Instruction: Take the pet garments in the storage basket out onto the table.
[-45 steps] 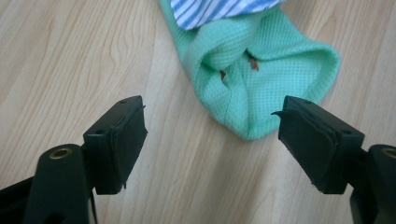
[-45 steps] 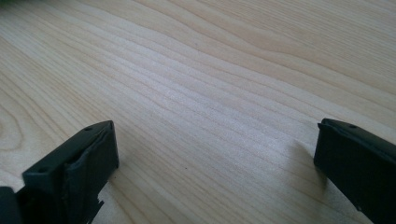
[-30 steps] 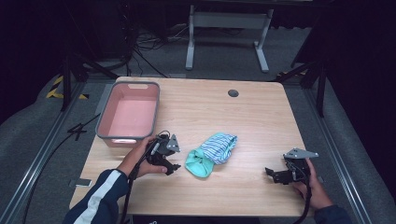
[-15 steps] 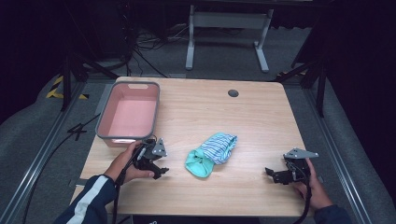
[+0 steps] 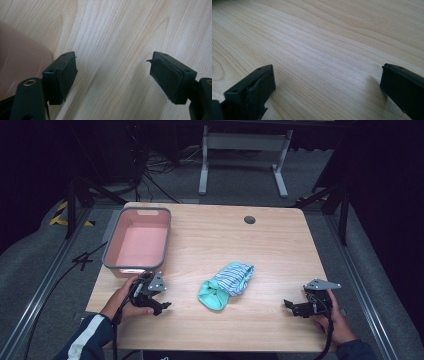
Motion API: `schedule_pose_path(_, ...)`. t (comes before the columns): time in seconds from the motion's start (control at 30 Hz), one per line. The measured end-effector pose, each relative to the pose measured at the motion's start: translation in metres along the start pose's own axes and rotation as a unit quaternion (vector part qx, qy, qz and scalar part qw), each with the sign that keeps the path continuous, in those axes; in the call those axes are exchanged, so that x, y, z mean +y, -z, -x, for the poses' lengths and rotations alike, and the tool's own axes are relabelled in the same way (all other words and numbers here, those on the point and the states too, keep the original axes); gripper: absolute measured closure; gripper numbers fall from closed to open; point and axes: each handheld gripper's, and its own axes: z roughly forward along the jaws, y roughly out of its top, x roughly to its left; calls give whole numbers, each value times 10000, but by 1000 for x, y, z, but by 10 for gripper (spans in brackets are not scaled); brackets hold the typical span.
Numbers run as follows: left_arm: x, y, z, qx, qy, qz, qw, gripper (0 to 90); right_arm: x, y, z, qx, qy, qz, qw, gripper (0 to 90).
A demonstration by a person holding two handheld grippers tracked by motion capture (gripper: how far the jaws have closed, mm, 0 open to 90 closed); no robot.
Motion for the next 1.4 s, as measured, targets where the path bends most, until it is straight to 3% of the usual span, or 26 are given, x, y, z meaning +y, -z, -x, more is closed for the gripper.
schedule_pose_path(0.53, -50, 10, -2, 62, 595, 391, 9974, 199, 0, 0, 0, 0, 1, 0, 10000, 2)
schedule_pose_path(0.63, -64, 14, -3, 29, 769, 487, 9958, 197, 0, 0, 0, 0, 2, 0, 10000, 2)
schedule_pose_path(0.77, -76, 18, -5, 32, 846, 570, 9948, 190, 0, 0, 0, 0, 2, 1, 10000, 2)
schedule_pose_path(0.87, -88, 20, -8, 9, 1044, 665, 9923, 189, 0, 0, 0, -3, 1, 1, 10000, 2)
schedule_pose_path(0.93, -99, 20, -10, -107, 1254, 841, 9885, 180, 0, 0, 0, 1, 1, 0, 10000, 2)
schedule_pose_path(1.0, -106, 21, -11, -13, 1290, 1008, 9865, 171, 0, 0, 0, -1, -4, 0, 10000, 2)
schedule_pose_path(1.07, -108, 20, -9, 30, 1390, 1061, 9846, 165, 0, 0, 0, -3, -12, -6, 10000, 2)
schedule_pose_path(1.4, -109, 21, -9, 81, 1424, 1040, 9843, 153, -1, 1, 0, -24, -26, -7, 10000, 2)
